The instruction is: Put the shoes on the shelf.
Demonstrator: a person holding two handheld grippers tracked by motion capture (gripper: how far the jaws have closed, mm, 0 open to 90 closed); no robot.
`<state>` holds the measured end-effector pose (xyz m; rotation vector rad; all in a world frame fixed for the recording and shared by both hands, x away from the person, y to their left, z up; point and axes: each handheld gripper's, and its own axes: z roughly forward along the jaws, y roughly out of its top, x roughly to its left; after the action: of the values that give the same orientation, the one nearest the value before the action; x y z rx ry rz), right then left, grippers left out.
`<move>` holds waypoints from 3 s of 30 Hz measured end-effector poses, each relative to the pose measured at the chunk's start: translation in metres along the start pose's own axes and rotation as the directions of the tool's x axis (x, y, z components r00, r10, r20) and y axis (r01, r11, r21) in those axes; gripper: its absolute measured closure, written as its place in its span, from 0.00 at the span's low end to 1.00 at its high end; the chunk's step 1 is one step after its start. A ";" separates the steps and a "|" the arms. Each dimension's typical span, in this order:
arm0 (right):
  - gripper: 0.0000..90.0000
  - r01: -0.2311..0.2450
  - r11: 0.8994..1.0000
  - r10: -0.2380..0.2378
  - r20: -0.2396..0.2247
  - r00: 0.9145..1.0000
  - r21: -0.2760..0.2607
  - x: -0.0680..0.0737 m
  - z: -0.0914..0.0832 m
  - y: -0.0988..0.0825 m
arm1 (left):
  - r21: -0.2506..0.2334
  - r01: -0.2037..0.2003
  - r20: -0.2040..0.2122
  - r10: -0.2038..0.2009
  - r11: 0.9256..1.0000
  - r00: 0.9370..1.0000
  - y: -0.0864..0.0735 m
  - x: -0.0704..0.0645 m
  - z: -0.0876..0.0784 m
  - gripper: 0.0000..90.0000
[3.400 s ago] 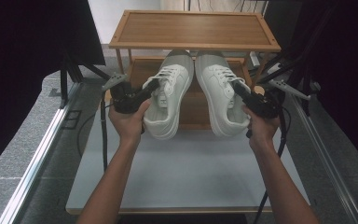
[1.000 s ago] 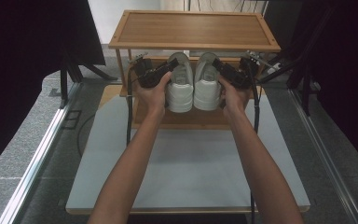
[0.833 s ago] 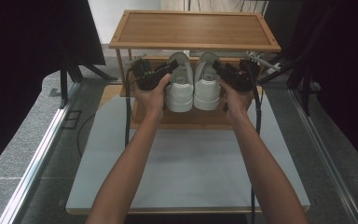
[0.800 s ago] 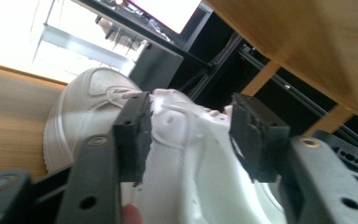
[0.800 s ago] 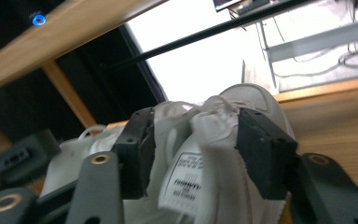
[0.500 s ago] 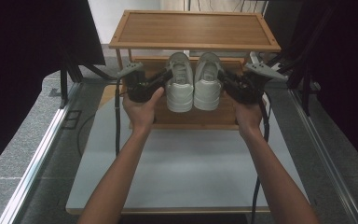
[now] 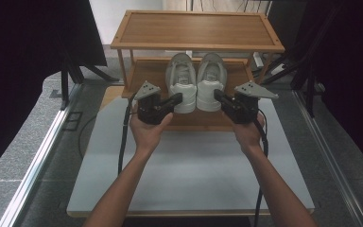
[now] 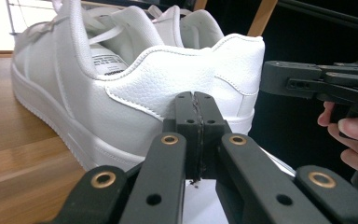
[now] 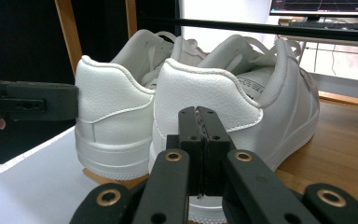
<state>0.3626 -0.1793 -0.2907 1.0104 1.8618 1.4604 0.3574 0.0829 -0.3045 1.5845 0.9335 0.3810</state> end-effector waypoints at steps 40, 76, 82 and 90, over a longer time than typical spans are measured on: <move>0.94 -0.064 0.998 0.064 0.005 0.998 0.002 -0.011 0.004 -0.010 | 0.009 0.039 0.035 -0.039 0.999 0.999 0.006 0.009 0.011 0.84; 0.60 -0.155 0.982 0.149 -0.062 0.987 -0.105 -0.037 -0.095 -0.128 | 0.014 0.075 0.017 -0.075 0.997 0.997 -0.119 0.026 -0.095 0.53; 0.56 -0.132 0.987 0.123 -0.097 0.988 -0.093 -0.045 -0.105 -0.153 | 0.004 0.084 -0.009 -0.084 0.996 0.996 -0.142 0.036 -0.106 0.53; 0.50 -0.132 0.988 0.124 -0.098 0.987 -0.084 -0.043 -0.105 -0.162 | 0.011 0.096 -0.017 -0.095 0.995 0.995 -0.150 0.041 -0.108 0.51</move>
<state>0.2678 -0.2922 -0.4226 1.0517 1.8049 1.6779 0.2549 0.1825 -0.4278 1.5428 1.0218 0.3229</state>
